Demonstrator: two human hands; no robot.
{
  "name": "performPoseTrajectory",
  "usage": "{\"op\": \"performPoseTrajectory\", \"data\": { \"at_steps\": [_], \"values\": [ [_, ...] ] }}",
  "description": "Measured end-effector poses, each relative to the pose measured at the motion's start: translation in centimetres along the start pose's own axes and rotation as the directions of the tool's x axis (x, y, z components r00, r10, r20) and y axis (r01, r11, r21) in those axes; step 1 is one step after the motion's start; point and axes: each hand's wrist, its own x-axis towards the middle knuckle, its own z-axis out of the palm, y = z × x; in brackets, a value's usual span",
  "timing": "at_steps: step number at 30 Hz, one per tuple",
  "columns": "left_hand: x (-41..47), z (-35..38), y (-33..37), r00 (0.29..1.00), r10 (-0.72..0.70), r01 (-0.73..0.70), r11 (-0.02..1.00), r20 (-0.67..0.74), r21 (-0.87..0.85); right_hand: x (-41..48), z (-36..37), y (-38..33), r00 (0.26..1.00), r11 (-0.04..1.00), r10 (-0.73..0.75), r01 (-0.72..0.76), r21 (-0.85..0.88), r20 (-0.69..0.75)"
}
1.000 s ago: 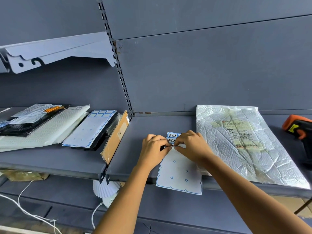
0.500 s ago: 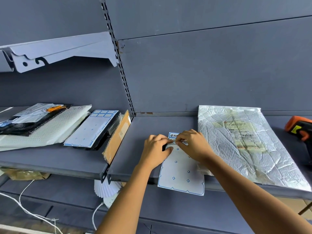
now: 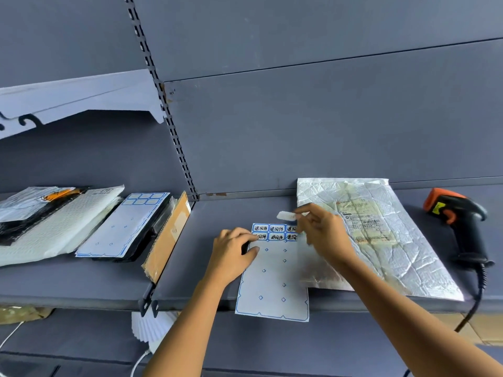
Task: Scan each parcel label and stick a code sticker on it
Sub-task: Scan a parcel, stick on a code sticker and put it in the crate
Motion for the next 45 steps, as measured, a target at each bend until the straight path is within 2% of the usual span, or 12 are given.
{"op": "performPoseTrajectory", "data": {
  "at_steps": [3, 7, 10, 12, 15, 19, 21, 23, 28, 36, 42, 45],
  "values": [
    [0.0, 0.1, 0.1, 1.0, 0.011, -0.011, 1.0, 0.001, 0.001, -1.1, -3.3, 0.8, 0.997, 0.999, 0.04, -0.04, -0.003, -0.064],
    [0.1, 0.3, -0.2, 1.0, 0.011, -0.011, 0.999, 0.008, 0.042, -2.3, -7.8, 1.8, 0.965, 0.994, 0.105, -0.107, 0.004, -0.24],
    [0.4, 0.6, 0.9, 0.997, 0.041, -0.036, 0.996, -0.064, 0.085, -3.3, -11.1, 2.6, 0.939, 0.99, 0.098, -0.126, -0.062, -0.331],
    [1.0, 1.0, 3.5, 0.988, 0.125, -0.12, 0.991, -0.09, 0.058, -4.1, -12.7, 3.3, 0.926, 0.985, 0.097, -0.141, -0.097, -0.364],
    [1.9, 2.1, 9.8, 0.941, 0.329, -0.33, 0.944, -0.075, 0.004, -5.1, -14.4, 4.5, 0.917, 0.968, 0.128, -0.199, -0.154, -0.377],
    [2.2, 4.4, 17.7, 0.845, 0.533, -0.532, 0.846, 0.047, -0.035, -6.6, -16.1, 5.4, 0.908, 0.94, 0.146, -0.251, -0.233, -0.393],
    [2.3, 5.5, 20.6, 0.829, 0.53, -0.527, 0.847, 0.18, -0.067, -7.2, -16.7, 5.5, 0.918, 0.92, 0.098, -0.23, -0.317, -0.383],
    [2.5, 6.4, 22.4, 0.825, 0.514, -0.519, 0.854, 0.236, -0.046, -7.5, -17.2, 5.8, 0.93, 0.881, 0.041, -0.205, -0.426, -0.364],
    [2.5, 8.5, 22.6, 0.837, 0.523, -0.522, 0.851, 0.159, -0.048, -7.8, -18.0, 7.2, 0.941, 0.803, -0.058, -0.155, -0.576, -0.334],
    [2.5, 9.3, 22.0, 0.871, 0.48, -0.464, 0.874, 0.103, -0.142, -7.1, -18.0, 8.6, 0.954, 0.786, -0.111, -0.087, -0.613, -0.278],
    [2.4, 10.2, 22.0, 0.863, 0.496, -0.498, 0.867, 0.098, -0.007, -7.1, -18.0, 9.2, 0.946, 0.732, -0.218, -0.005, -0.681, -0.241],
    [2.6, 10.3, 22.0, 0.861, 0.499, -0.501, 0.866, 0.098, -0.003, -7.2, -18.2, 9.6, 0.938, 0.697, -0.27, 0.034, -0.716, -0.218]
  ]
}}
